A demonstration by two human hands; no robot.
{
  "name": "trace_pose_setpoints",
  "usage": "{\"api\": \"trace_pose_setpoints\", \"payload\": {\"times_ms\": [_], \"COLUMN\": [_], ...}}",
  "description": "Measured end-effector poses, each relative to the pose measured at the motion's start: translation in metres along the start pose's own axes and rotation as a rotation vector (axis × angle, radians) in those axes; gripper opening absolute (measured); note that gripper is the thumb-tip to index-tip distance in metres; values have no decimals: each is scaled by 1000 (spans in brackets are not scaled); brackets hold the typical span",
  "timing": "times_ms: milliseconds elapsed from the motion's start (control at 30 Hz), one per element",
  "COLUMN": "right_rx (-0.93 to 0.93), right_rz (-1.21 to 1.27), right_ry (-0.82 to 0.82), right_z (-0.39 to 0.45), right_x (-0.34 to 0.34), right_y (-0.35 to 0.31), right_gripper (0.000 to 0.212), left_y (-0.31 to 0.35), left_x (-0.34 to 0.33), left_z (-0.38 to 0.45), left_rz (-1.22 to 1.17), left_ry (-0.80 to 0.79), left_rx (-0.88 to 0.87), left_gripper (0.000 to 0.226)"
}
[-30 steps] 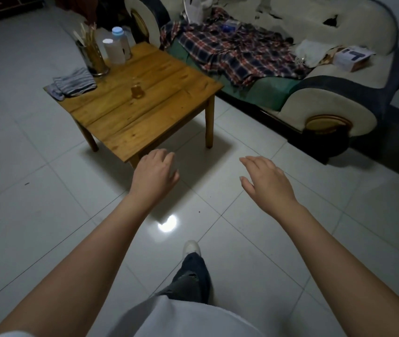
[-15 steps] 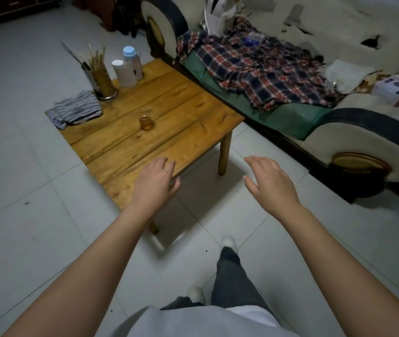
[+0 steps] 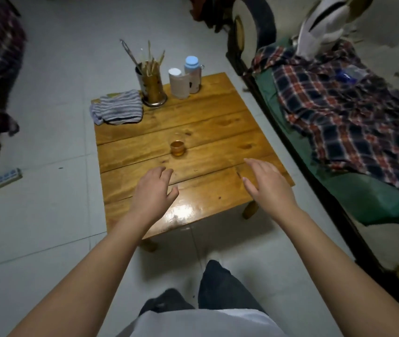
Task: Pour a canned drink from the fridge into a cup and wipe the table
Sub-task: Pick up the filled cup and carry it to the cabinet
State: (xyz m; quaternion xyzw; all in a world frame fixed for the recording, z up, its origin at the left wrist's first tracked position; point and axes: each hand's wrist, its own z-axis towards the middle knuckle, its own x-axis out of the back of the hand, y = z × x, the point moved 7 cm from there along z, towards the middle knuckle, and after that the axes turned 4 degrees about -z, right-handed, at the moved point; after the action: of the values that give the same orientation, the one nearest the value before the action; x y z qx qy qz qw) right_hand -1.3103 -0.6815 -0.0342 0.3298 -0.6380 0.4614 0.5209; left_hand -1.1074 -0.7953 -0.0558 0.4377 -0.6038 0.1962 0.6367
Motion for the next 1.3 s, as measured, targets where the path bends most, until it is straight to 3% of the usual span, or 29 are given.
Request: {"api": "trace_pose_setpoints", "payload": {"times_ms": [400,833,1033,1300], "right_rx": [157,-44,-56,27], "right_rz": [183,565,641,764], "right_ry": [-176,-338,-368,-263], "right_z": [135,254,280,298], "right_x": [-35,-198,-268,-276], "right_y": [-5,-6,-13,-39], "right_gripper": [50,63,80,84], "left_y": [-45,-132,-146,-146], "left_x": [-14,-134,-183,-199], "left_z": [77,170,205,222], "left_rz": [-283,-940,-1160,-1201], "left_ry": [30,78,65,46], "left_rx": [318,656,648,546], "left_gripper": [52,43,52,63]}}
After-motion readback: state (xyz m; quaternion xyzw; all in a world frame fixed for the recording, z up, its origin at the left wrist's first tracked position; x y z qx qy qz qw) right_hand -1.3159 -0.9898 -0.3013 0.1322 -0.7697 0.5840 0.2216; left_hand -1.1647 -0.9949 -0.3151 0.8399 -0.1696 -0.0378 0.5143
